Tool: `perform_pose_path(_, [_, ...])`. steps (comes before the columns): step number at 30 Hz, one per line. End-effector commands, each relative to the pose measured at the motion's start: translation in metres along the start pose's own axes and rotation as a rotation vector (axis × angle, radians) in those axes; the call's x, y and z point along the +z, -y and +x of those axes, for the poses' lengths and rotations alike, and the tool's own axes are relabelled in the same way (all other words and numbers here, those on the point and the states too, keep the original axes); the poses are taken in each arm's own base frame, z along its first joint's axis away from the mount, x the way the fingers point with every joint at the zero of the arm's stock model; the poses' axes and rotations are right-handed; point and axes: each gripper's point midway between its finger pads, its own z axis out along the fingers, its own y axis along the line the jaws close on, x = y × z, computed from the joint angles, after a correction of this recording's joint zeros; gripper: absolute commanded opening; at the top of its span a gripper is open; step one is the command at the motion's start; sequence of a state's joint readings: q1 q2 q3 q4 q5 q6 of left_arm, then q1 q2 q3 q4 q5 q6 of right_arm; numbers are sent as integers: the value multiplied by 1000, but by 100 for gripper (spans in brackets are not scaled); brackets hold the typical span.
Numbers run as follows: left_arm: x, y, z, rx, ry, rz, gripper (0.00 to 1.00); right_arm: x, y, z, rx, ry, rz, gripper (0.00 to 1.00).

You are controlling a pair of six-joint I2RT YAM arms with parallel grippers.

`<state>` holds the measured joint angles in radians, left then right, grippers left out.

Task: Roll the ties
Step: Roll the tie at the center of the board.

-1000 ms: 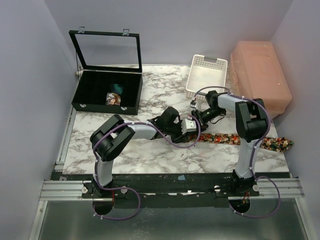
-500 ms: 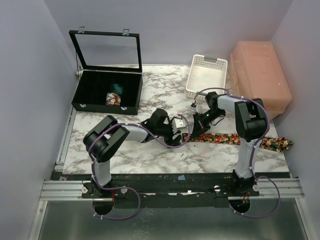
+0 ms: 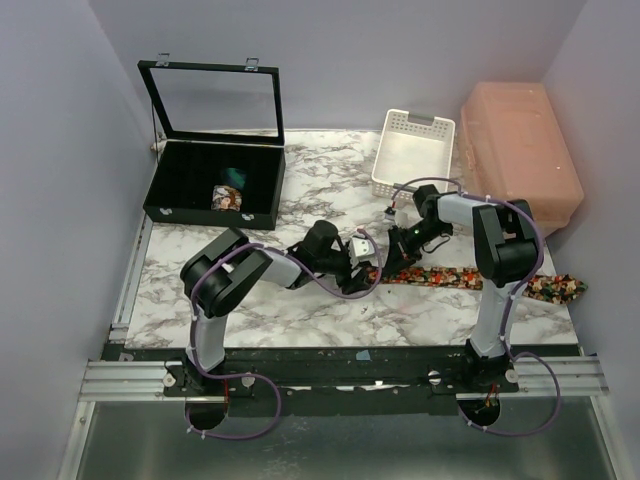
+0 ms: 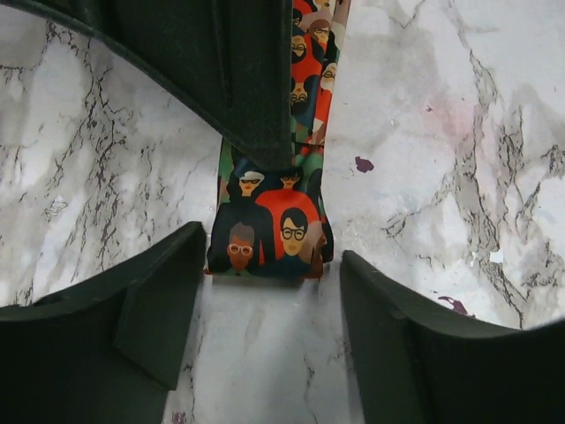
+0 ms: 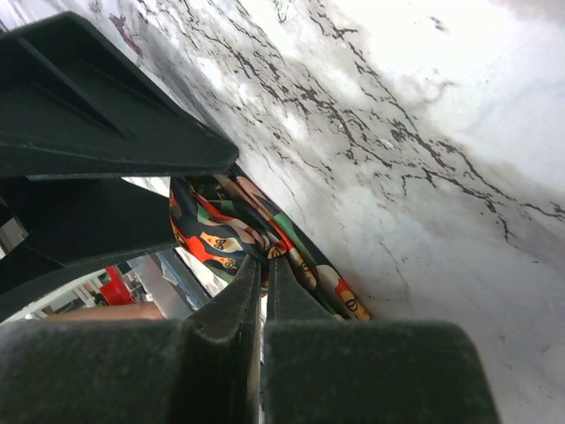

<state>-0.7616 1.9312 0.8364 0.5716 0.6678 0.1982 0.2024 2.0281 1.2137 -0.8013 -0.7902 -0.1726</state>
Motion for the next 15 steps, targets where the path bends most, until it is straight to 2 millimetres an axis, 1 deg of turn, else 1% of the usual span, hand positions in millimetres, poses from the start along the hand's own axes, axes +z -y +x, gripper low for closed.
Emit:
perform_pose_path(1, [9, 6, 6, -30, -1, 29, 53, 12, 56, 7, -58, -22, 216, 1])
perform_pose_path(3, [10, 10, -9, -34, 19, 53, 43, 15, 53, 6, -55, -20, 194, 1])
perform_pose_path(4, [11, 13, -18, -28, 34, 61, 41, 16, 52, 5, -51, -18, 185, 1])
perform_pose_path(7, [13, 18, -42, -13, 81, 76, 39, 20, 46, 1, -50, -4, 162, 1])
perform_pose_path(9, [17, 20, -52, -19, 95, 87, 39, 22, 42, -1, -53, 2, 147, 1])
perform_pose_path(11, [23, 21, -54, -23, 93, 89, 40, 23, 39, -2, -49, 8, 137, 1])
perform_pose_path(13, [30, 19, -47, -34, 68, 85, 41, 22, 36, -3, -46, 16, 125, 1])
perform_pose_path(15, [35, 15, -34, -50, 30, 73, 41, 21, 32, -5, -49, 27, 115, 1])
